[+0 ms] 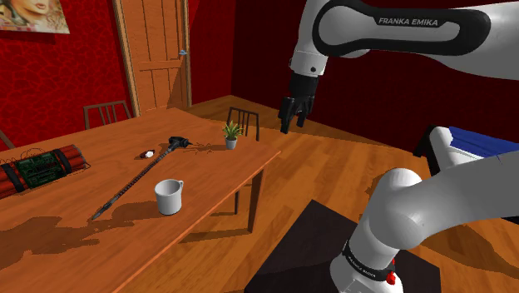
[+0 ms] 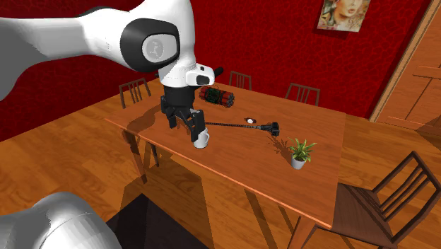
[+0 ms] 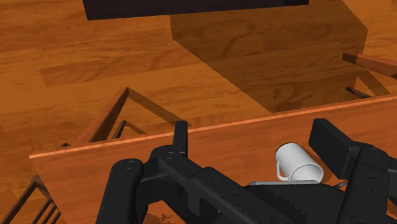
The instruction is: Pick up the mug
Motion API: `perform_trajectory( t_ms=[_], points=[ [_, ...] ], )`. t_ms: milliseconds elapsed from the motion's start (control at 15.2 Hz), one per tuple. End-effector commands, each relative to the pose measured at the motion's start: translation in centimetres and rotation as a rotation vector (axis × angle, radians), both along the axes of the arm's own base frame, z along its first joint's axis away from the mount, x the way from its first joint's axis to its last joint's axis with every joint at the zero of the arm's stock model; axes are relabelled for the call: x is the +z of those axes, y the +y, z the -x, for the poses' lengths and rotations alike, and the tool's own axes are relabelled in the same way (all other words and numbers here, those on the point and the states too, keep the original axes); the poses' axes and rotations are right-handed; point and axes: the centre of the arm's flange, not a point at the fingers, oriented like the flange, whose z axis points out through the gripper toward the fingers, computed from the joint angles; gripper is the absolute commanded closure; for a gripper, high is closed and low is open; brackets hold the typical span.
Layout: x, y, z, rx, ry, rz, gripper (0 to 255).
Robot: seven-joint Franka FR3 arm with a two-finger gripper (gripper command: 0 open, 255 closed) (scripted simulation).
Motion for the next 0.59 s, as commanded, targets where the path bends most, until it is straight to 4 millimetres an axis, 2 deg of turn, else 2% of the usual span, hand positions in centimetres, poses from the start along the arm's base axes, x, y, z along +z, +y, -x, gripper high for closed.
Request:
perform_trajectory(
  t_ms=[0,528],
  points=[
    [0.0,0.0,0.0,0.000,0.000,0.000,0],
    [-5.4,6.4,-6.9,0.008,0.004,0.026,0]
  ],
)
